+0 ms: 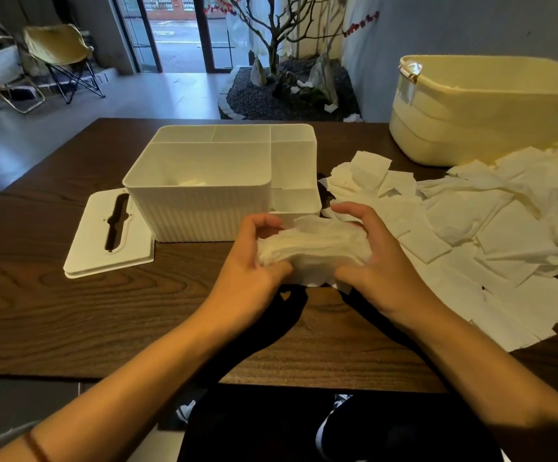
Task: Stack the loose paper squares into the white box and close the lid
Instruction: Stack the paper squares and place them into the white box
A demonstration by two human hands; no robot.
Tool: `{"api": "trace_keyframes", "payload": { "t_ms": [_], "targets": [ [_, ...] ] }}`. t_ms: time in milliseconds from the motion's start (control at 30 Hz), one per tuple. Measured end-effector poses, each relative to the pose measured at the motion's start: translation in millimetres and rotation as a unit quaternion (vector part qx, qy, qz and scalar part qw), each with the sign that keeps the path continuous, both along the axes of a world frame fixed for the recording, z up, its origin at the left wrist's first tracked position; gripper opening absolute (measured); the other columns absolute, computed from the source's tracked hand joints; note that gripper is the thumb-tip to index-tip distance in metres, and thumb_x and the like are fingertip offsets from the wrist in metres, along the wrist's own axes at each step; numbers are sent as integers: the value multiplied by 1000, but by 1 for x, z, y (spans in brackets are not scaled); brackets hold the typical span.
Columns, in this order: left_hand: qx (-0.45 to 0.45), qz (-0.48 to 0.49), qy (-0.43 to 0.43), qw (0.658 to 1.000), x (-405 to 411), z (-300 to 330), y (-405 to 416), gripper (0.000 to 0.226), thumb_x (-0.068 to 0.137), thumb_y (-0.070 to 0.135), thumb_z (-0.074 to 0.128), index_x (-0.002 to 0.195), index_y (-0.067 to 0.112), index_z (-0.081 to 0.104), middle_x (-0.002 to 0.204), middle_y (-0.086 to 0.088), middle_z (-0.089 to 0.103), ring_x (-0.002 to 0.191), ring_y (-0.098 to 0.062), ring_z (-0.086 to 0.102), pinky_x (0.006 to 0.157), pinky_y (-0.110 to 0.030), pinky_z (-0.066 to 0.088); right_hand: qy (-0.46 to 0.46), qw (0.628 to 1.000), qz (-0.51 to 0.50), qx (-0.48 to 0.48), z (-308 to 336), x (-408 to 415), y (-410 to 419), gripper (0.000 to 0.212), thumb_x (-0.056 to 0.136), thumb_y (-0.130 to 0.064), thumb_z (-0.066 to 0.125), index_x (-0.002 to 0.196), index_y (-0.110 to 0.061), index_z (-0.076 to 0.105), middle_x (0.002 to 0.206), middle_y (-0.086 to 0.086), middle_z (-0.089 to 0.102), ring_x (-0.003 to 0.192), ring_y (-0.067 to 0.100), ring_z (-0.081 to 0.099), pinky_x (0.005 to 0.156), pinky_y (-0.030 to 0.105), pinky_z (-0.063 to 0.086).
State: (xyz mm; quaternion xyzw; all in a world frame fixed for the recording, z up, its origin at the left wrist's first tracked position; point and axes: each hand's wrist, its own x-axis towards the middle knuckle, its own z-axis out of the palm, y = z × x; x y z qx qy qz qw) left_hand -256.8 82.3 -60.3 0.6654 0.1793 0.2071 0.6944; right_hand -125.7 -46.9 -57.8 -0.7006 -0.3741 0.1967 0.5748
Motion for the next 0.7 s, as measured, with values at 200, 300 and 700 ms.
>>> {"api": "trace_keyframes", "payload": {
  "t_ms": [200, 300, 700],
  "targets": [
    [-12, 44, -13, 999, 6, -3, 8, 54, 79, -11, 63, 116, 26, 54, 119, -1, 62, 107, -25, 67, 88, -49, 59, -26, 999, 30, -4, 2, 6, -6, 76, 75, 6, 75, 135, -32, 46, 122, -6, 59, 98, -2, 62, 74, 13, 51],
    [-45, 8, -6, 999, 6, -3, 10, 61, 76, -14, 58, 116, 32, 53, 125, -6, 57, 111, -36, 64, 87, -58, 58, -66, 996, 62, -7, 5, 9, -10, 69, 77, 7, 74, 129, -34, 51, 123, -12, 58, 105, -1, 59, 81, 12, 48],
    [45, 1, 1, 999, 10, -8, 15, 57, 83, -10, 65, 124, 25, 46, 125, -1, 59, 102, -12, 67, 80, -23, 55, -247, 955, 101, -128, 13, 12, 1, 24, 85, -29, 74, 99, -46, 64, 127, -18, 51, 115, -2, 48, 91, 5, 36]
  ]
}}
